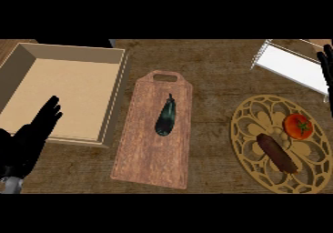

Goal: Pick the tomato from the placemat and place it in the tiered shelf

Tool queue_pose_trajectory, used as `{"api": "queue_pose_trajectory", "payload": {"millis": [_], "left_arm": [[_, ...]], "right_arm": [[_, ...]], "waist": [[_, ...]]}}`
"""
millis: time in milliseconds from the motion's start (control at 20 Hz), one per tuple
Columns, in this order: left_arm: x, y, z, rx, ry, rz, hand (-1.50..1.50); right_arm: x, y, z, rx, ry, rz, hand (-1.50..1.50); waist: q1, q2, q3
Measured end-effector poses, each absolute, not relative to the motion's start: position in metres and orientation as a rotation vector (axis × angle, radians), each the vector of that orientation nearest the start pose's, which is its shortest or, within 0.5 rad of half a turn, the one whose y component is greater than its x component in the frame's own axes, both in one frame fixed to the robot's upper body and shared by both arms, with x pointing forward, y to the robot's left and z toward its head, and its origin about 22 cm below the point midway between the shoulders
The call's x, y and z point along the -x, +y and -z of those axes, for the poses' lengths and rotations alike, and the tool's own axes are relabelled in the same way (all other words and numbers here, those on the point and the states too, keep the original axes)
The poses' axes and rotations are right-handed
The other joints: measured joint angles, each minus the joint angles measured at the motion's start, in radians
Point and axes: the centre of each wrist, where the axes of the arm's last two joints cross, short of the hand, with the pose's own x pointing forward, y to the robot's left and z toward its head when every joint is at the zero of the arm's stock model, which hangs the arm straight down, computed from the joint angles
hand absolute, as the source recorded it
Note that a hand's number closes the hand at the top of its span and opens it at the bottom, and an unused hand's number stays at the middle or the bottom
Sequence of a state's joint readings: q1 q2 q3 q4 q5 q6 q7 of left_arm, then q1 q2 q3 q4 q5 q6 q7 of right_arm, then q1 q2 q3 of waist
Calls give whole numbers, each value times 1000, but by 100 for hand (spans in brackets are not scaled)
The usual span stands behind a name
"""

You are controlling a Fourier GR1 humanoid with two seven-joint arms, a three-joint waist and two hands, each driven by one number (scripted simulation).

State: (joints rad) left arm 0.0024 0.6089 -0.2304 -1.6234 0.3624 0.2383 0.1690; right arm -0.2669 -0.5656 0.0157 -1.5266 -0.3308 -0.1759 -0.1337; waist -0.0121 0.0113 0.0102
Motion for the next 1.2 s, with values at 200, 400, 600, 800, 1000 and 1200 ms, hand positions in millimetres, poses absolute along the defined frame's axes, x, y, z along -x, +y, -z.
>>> {"api": "queue_pose_trajectory", "payload": {"millis": [200,400,600,800,1000,1200], "left_arm": [[-237,324,-31,-245,-1361,133,0],[-234,336,-29,-283,-1380,81,0],[-232,338,-24,-267,-1395,63,0],[-233,337,-20,-250,-1405,58,0],[-233,340,-19,-245,-1414,54,0],[-231,344,-21,-242,-1407,56,0]], "right_arm": [[-299,-320,-103,267,-1978,-109,150],[-293,-345,-82,554,-1924,-42,150],[-278,-344,-42,868,-1856,93,-150],[-264,-300,-9,889,-1839,88,-150],[-251,-285,-8,1009,-1769,55,-150],[-231,-302,0,1158,-1612,-47,-150]], "waist": [[9,-6,-6],[-5,-6,-10],[-1,-10,-6],[6,-15,-4],[4,-18,-5],[-1,-20,-9]]}}
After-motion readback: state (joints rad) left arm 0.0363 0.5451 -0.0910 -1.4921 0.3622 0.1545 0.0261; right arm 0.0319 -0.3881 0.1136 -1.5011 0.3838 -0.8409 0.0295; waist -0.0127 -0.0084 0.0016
